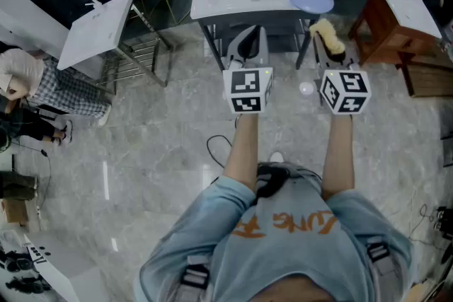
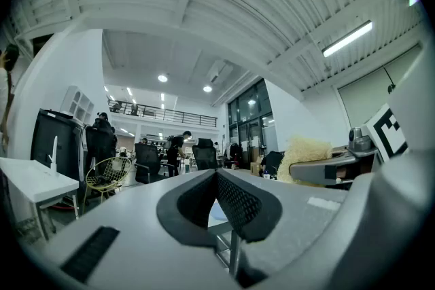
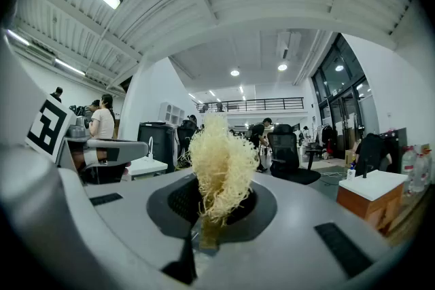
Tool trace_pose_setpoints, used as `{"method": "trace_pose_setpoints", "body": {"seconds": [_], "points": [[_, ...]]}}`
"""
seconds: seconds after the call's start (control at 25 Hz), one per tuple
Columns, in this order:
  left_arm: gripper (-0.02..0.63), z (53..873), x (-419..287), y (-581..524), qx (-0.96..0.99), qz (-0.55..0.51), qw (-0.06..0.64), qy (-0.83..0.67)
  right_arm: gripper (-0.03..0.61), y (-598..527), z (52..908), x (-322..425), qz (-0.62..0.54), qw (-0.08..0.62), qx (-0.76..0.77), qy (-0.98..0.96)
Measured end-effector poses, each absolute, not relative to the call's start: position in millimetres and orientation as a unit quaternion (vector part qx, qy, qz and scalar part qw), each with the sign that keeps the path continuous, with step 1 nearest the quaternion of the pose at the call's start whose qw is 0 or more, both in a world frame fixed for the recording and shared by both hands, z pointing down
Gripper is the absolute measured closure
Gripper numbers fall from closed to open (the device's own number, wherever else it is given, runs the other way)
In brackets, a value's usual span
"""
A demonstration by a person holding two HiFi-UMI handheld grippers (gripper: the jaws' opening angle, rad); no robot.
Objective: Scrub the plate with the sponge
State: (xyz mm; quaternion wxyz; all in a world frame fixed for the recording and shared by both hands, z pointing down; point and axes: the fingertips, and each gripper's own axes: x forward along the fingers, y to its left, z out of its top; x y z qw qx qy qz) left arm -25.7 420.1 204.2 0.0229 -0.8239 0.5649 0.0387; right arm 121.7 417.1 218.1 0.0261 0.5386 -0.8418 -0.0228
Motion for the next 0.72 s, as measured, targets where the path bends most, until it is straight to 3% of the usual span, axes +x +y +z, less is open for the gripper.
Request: {"method": "trace_pose_setpoints", "body": {"seconds": [0.72], "points": [[0.618,203.1,27.9,359.2,-0.822,0.031,0.034,0.568,0.548,349.5,209.7,203.9,-0.015,-0.01,0.565,-0.825]]}}
